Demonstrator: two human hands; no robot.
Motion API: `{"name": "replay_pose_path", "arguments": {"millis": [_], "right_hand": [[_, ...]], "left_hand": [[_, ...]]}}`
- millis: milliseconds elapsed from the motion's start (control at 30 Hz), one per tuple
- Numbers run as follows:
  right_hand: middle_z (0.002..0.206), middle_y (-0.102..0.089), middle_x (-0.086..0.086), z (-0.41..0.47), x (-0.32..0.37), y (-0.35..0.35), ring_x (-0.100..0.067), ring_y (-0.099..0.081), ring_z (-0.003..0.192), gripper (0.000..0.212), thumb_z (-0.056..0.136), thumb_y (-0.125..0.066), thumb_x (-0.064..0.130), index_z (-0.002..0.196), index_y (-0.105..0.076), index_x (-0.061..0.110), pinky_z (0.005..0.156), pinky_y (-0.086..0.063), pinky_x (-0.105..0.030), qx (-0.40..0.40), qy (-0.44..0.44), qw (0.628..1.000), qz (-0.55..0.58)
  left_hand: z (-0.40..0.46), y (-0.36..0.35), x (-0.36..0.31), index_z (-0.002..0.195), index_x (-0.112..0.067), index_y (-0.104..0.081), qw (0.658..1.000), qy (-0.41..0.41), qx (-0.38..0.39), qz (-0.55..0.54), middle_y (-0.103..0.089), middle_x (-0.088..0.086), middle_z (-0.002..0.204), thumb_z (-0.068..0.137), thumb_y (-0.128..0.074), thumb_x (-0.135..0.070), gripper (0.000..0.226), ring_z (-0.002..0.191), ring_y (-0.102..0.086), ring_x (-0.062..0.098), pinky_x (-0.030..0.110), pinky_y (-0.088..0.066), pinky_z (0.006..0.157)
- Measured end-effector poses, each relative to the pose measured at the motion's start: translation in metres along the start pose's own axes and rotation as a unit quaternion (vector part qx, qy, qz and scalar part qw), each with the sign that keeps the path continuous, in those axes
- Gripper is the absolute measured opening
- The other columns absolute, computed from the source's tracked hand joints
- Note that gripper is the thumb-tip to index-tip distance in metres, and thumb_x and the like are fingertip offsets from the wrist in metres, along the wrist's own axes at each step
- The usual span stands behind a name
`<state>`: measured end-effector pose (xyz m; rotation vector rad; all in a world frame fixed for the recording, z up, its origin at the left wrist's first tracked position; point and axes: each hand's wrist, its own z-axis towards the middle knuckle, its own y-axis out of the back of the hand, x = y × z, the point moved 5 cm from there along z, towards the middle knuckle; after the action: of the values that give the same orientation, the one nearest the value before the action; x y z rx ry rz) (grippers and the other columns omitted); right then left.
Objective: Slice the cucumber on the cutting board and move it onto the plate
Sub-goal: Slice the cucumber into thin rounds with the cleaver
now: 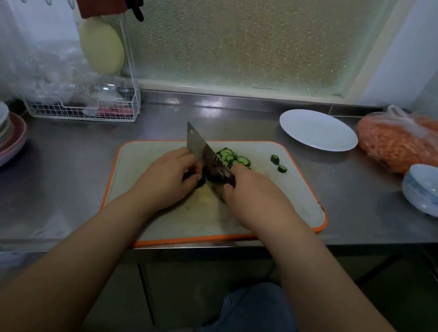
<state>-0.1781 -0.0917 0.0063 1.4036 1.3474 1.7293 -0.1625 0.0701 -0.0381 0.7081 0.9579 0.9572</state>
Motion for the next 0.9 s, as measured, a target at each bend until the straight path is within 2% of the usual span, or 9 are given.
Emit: {"name": "replay_pose_path", "arguments": {"millis": [100,333,467,600,667,733,900], "right_hand": [[0.111,-0.060,-0.009,-0.004,0.003,0.001,-0.031,-0.056,0.100,0.012,0.097,-0.042,0.019,0.108,-0.048,0.019,0.070,-0.036,-0.032,0.001,-0.005,1.000,-0.009],[0.112,-0.060,-0.011,-0.007,0.011,-0.002,-0.031,-0.057,0.101,0.021,0.098,-0.042,0.018,0.118,-0.047,0.015,0.068,-0.036,-0.032,0.000,-0.002,1.000,-0.031],[0.116,-0.059,-0.011,0.002,0.011,-0.012,-0.030,-0.056,0.105,0.024,0.098,-0.044,0.020,0.121,-0.048,0.015,0.073,-0.040,-0.033,0.031,-0.027,0.999,-0.017],[0.122,-0.057,-0.011,0.010,0.004,-0.025,-0.030,-0.054,0.110,0.027,0.097,-0.045,0.022,0.122,-0.050,0.014,0.081,-0.043,-0.034,0.064,-0.045,0.997,-0.010],[0.122,-0.058,-0.011,0.013,-0.001,-0.022,-0.029,-0.055,0.109,0.029,0.097,-0.046,0.023,0.124,-0.051,0.014,0.080,-0.043,-0.031,0.069,-0.047,0.996,0.000],[0.119,-0.059,-0.010,0.014,-0.006,-0.018,-0.028,-0.056,0.106,0.029,0.097,-0.045,0.025,0.123,-0.052,0.014,0.076,-0.041,-0.029,0.067,-0.050,0.996,0.008],[0.117,-0.059,-0.010,0.005,-0.002,-0.016,-0.029,-0.055,0.107,0.026,0.098,-0.044,0.027,0.120,-0.051,0.015,0.077,-0.042,-0.034,0.043,-0.028,0.999,0.005]], "left_hand": [[0.000,-0.002,0.000,0.084,-0.019,-0.059,1.000,-0.001,0.004,-0.005,-0.053,-0.002,0.090,0.082,-0.064,-0.019,0.006,0.081,-0.047,0.014,0.025,-0.031,0.068],[0.001,-0.004,0.001,0.081,-0.021,-0.058,1.000,0.000,0.006,-0.015,-0.053,-0.002,0.088,0.080,-0.064,-0.018,0.008,0.081,-0.049,0.016,0.026,-0.034,0.068],[0.001,-0.003,0.001,0.082,-0.019,-0.058,1.000,-0.003,0.004,-0.008,-0.053,-0.002,0.089,0.080,-0.064,-0.017,0.007,0.082,-0.049,0.017,0.028,-0.036,0.069],[0.000,-0.003,0.000,0.083,-0.017,-0.060,1.000,-0.017,-0.005,-0.004,-0.049,-0.006,0.086,0.080,-0.064,-0.015,0.005,0.083,-0.049,0.016,0.025,-0.032,0.068],[0.000,-0.002,0.002,0.084,-0.017,-0.061,1.000,-0.009,-0.011,-0.006,-0.051,-0.005,0.087,0.081,-0.063,-0.016,0.004,0.082,-0.048,0.014,0.025,-0.032,0.069],[0.000,-0.002,0.004,0.085,-0.018,-0.061,1.000,-0.007,-0.012,-0.006,-0.053,-0.004,0.087,0.083,-0.063,-0.018,0.003,0.082,-0.048,0.014,0.025,-0.034,0.069],[0.001,-0.004,0.006,0.085,-0.018,-0.061,1.000,0.003,-0.009,-0.014,-0.054,-0.001,0.088,0.083,-0.062,-0.018,0.002,0.081,-0.048,0.016,0.030,-0.039,0.069]]}}
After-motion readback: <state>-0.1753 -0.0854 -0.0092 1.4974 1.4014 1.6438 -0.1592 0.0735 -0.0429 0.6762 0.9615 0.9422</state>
